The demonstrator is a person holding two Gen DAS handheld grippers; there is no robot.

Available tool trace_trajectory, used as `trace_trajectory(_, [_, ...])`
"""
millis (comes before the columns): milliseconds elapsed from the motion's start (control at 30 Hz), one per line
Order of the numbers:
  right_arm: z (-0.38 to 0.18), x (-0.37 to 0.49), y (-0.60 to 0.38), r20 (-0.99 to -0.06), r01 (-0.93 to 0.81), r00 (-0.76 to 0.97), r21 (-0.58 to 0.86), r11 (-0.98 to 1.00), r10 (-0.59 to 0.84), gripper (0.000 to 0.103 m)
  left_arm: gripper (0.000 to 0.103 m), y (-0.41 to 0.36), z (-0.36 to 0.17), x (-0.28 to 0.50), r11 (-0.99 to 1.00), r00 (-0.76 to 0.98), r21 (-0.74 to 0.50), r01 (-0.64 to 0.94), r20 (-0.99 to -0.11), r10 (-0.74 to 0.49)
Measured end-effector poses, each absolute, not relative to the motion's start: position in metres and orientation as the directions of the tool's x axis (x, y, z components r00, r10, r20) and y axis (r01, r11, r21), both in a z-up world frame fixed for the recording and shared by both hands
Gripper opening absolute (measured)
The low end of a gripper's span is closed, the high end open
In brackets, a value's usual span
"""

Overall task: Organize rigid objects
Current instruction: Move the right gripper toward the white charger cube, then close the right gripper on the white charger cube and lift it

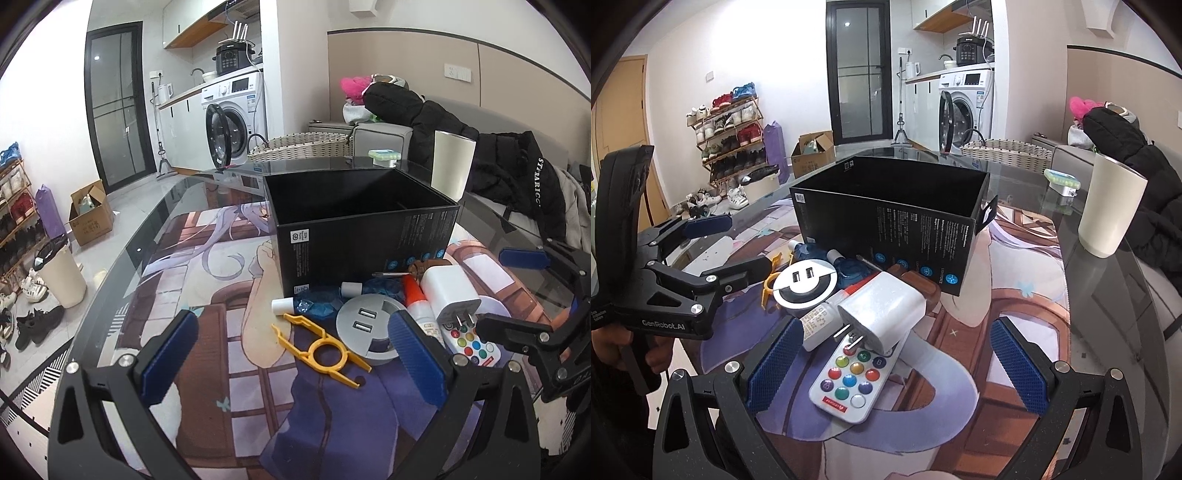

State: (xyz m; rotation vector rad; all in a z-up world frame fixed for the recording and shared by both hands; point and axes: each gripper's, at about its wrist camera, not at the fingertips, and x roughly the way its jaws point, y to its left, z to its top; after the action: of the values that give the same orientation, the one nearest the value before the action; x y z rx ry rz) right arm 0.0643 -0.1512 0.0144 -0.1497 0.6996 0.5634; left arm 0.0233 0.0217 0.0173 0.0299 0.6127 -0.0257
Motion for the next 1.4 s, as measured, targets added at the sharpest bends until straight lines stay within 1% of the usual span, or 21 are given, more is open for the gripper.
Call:
trace_trajectory(233, [0.009, 0.078, -0.146, -0.690, -0.553, 0.584, 0.047, 0.832, 0.428, 0.103, 0.103, 0.029, 0.015, 0.032, 0.998, 0.799, 0.026, 0.049, -0.600, -0.023])
trace_trajectory(533, [-0.002, 0.094, -0.137, -0.735, -0.570, 0.534, 0.052, 0.820, 0.418, 0.102, 0.103, 0.030, 0.005, 0.044, 0.995, 0.752, 0.048, 0.091, -0.658, -0.037])
trace_trajectory(633, [-0.004, 0.097, -0.134, -0.741, -0.580, 0.521, 0.058, 0.813, 0.424, 0.095, 0.103, 0.031, 0.002, 0.046, 0.994, 0.743, 0.053, 0.097, -0.669, -0.037])
trace_trajectory(700, [-0.004, 0.098, -0.133, -0.741, -0.584, 0.517, 0.061, 0.810, 0.429, 0.094, 0.103, 0.033, 0.002, 0.046, 0.994, 0.740, 0.046, 0.100, -0.671, -0.044])
trace_trajectory(767, [-0.003, 0.097, -0.132, -0.740, -0.588, 0.516, 0.060, 0.807, 0.431, 0.090, 0.103, 0.035, 0.002, 0.045, 0.994, 0.742, 0.038, 0.104, -0.669, -0.052])
trace_trajectory(1000, [-0.003, 0.098, -0.131, -0.739, -0.596, 0.504, 0.078, 0.799, 0.448, 0.088, 0.103, 0.045, 0.000, 0.046, 0.996, 0.734, 0.035, 0.080, -0.678, -0.036])
trace_trajectory(1100, [-0.004, 0.101, -0.132, -0.736, -0.605, 0.479, 0.119, 0.787, 0.479, 0.084, 0.103, 0.048, -0.002, 0.046, 0.997, 0.729, 0.038, 0.074, -0.684, -0.028])
trace_trajectory(1200, [-0.004, 0.104, -0.135, -0.728, -0.612, 0.457, 0.159, 0.775, 0.510, 0.073, 0.103, 0.048, -0.004, 0.046, 0.996, 0.725, 0.036, 0.077, -0.688, -0.031])
trace_trajectory(1267, [-0.004, 0.104, -0.137, -0.722, -0.611, 0.457, 0.170, 0.773, 0.520, 0.063, 0.103, 0.049, -0.004, 0.047, 0.996, 0.722, 0.036, 0.081, -0.691, -0.034])
trace_trajectory(1333, [-0.004, 0.102, -0.139, -0.718, -0.617, 0.452, 0.178, 0.767, 0.530, 0.060, 0.103, 0.048, -0.004, 0.046, 0.996, 0.720, 0.035, 0.086, -0.693, -0.038])
trace_trajectory(1400, [-0.003, 0.100, -0.140, -0.716, -0.616, 0.462, 0.166, 0.770, 0.524, 0.060, 0.103, 0.046, -0.004, 0.047, 0.995, 0.715, 0.037, 0.095, -0.698, -0.042])
